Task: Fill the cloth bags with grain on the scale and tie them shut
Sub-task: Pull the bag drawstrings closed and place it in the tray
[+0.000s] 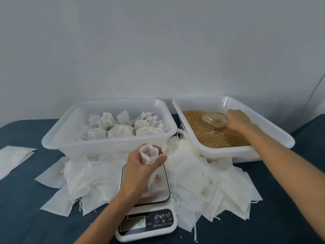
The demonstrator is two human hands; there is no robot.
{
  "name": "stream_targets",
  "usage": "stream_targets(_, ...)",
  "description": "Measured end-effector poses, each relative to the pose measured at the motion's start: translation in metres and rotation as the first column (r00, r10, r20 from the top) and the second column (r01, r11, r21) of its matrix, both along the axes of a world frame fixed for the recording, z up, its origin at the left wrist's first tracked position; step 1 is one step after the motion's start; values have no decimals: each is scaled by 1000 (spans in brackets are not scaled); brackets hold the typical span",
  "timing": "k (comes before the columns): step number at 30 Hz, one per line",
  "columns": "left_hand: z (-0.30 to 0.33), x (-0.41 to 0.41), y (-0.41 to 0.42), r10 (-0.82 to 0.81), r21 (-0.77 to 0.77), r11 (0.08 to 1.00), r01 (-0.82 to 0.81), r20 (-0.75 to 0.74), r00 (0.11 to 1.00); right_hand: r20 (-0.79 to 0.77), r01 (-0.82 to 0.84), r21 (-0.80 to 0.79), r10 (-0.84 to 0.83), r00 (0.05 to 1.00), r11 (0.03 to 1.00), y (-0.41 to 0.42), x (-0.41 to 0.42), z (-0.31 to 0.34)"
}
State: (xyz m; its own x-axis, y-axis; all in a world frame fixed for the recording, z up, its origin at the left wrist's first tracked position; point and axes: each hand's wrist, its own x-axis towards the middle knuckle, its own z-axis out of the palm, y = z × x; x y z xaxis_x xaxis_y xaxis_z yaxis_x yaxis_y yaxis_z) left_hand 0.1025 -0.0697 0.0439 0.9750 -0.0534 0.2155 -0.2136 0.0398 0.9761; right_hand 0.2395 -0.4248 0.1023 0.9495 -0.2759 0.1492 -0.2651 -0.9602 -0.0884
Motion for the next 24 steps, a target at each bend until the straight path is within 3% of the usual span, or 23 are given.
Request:
stream_targets(4,-1,0,-1,-2,3,1000,2,-13,1000,-48,0,-122,-6,999,993,16,19,-1)
stream_targets(9,1,0,2,4,-2,1000,-4,-25,1000,-108,-139,-174,121,987,975,35,39,-5)
stream_targets(13,2,1,4,6,-4,1000,-6,-25,1000,-146,-219,-153,197,970,964,38,43,-12)
stream_targets(19,2,1,5,-4,-9,1000,4,1,1000,-156,-240,-9,236,959,971,45,40,-17)
stream_targets(24,5,0,5,-10,-8,1000,10,8,1000,-106,-219,16,219,970,976,42,41,-19)
